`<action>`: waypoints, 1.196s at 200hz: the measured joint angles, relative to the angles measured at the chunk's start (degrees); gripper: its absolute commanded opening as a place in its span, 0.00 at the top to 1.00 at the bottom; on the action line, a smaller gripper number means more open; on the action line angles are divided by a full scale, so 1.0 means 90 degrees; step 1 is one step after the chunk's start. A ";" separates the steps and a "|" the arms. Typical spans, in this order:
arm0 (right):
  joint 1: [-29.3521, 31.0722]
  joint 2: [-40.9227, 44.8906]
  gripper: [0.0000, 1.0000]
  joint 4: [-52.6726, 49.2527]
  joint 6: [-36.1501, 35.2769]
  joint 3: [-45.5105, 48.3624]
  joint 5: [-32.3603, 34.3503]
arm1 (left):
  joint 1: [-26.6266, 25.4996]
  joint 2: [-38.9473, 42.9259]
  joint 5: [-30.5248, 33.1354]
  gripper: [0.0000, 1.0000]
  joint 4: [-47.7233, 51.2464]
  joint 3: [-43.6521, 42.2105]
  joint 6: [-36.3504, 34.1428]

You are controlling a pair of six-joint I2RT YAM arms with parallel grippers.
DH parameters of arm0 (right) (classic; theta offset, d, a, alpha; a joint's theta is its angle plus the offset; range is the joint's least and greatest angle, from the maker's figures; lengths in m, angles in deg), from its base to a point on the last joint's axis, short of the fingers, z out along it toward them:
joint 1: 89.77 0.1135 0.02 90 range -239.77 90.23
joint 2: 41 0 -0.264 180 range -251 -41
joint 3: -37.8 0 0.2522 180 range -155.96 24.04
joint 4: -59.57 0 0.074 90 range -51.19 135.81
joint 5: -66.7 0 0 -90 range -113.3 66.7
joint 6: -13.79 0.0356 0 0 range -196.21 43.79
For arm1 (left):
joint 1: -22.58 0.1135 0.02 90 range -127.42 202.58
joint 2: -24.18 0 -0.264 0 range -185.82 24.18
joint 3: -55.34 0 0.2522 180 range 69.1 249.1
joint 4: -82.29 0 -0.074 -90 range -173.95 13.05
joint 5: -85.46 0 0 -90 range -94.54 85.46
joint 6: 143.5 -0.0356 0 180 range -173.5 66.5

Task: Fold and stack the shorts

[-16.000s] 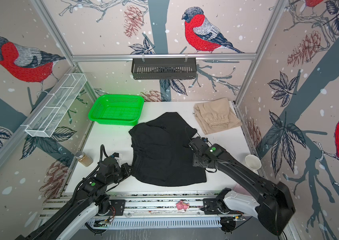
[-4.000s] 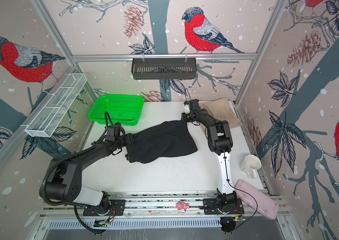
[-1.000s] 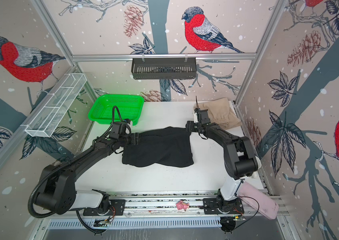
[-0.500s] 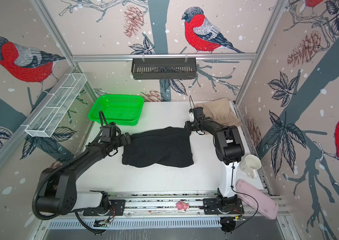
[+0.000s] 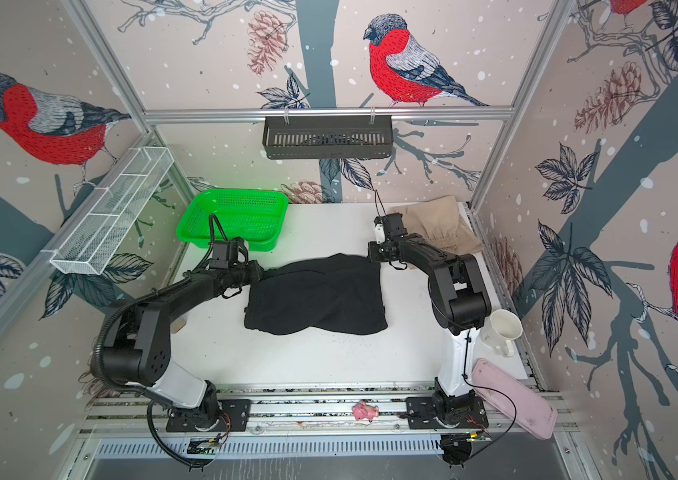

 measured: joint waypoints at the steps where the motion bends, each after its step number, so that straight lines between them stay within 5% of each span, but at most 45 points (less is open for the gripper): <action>1: 0.0007 0.0007 0.98 0.0002 0.0000 -0.0012 0.0000 | 0.0000 -0.0002 0.0000 1.00 0.0000 0.0002 -0.0002; 111: -0.0168 0.0418 0.91 -0.0078 -0.0131 -0.0384 0.0153 | 0.0090 0.0442 0.0988 1.00 0.0670 0.0141 -0.0097; 162: -0.0206 -0.0369 0.47 0.0095 -0.0112 -0.0682 0.0092 | 0.0126 0.0255 0.1396 1.00 0.0607 0.0102 -0.0095; 190: -0.0223 -0.0617 0.31 0.0158 -0.0112 -0.0974 0.0005 | 0.0131 0.0199 0.1370 0.04 0.0476 0.0199 -0.0163; 239: -0.0204 0.0355 0.23 0.0153 -0.0109 -0.0440 -0.0010 | 0.0136 0.0619 0.1069 0.03 0.0712 0.0979 -0.0109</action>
